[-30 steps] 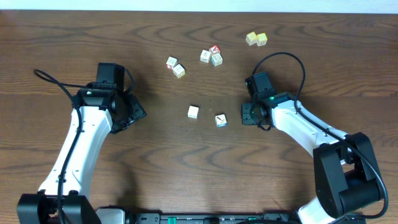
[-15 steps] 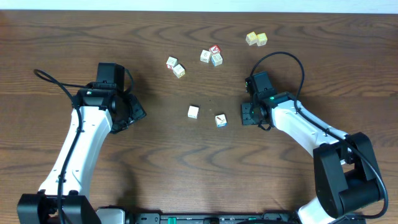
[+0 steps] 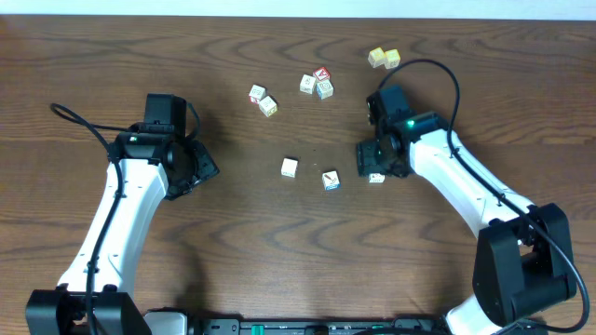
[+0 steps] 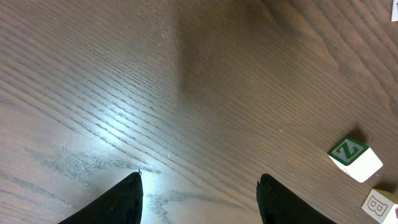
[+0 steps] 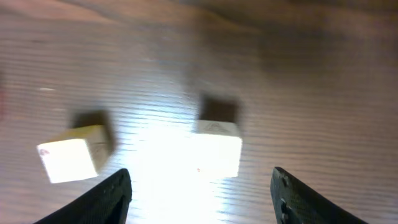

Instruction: Lift 3 blocks

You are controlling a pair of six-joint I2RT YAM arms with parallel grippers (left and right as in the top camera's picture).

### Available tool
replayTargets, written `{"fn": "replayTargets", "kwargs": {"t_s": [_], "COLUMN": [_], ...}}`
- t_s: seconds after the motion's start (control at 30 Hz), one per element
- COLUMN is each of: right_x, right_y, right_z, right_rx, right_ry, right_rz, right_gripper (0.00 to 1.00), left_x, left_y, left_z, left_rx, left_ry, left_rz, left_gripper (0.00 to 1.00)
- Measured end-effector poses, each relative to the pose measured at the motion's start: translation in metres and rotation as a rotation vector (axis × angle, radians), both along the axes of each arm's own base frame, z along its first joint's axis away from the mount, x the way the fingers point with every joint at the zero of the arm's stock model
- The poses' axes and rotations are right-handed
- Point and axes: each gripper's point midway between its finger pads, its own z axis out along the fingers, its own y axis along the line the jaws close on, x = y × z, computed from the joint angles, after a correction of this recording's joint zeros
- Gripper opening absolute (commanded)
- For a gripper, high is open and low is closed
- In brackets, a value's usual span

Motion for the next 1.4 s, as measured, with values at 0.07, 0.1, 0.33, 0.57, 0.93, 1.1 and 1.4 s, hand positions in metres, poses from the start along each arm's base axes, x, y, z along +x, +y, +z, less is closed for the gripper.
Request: {"fn": "replayTargets", "kwargs": {"t_s": [0.07,0.1,0.33,0.57,0.93,1.1,1.4], "right_x": [0.001,0.000,-0.023,-0.038,-0.016,-0.015,-0.017], "right_y": [0.014,0.023,0.082,0.087,0.086,0.087,0.094], "right_z": [0.008,0.011,0.015,0.002,-0.004,-0.034,-0.061], "right_rx": [0.030,0.049,0.148,0.168,0.273,0.239,0.228], "right_ry": [-0.008,-0.011,0.016,0.046,-0.002,0.033,0.089], "right_rz": [0.033,0.054,0.005,-0.470,-0.928,-0.999,-1.031], "right_gripper": [0.72,0.74,0.76,0.77,0.78,0.80,0.65], "left_x": [0.000,0.000,0.000,-0.001,-0.002,-0.002,-0.002], "left_y": [0.000,0.000,0.000,0.000,0.000,0.000,0.000], "left_z": [0.000,0.000,0.000,0.000,-0.001,-0.001,-0.001], "left_rx": [0.000,0.000,0.000,0.000,0.000,0.000,0.000], "left_ry": [0.000,0.000,0.000,0.003,0.010,0.010,0.010], "left_rz": [0.000,0.000,0.000,0.000,0.000,0.000,0.000], "left_gripper": [0.59,0.59,0.60,0.59,0.59,0.60,0.60]}}
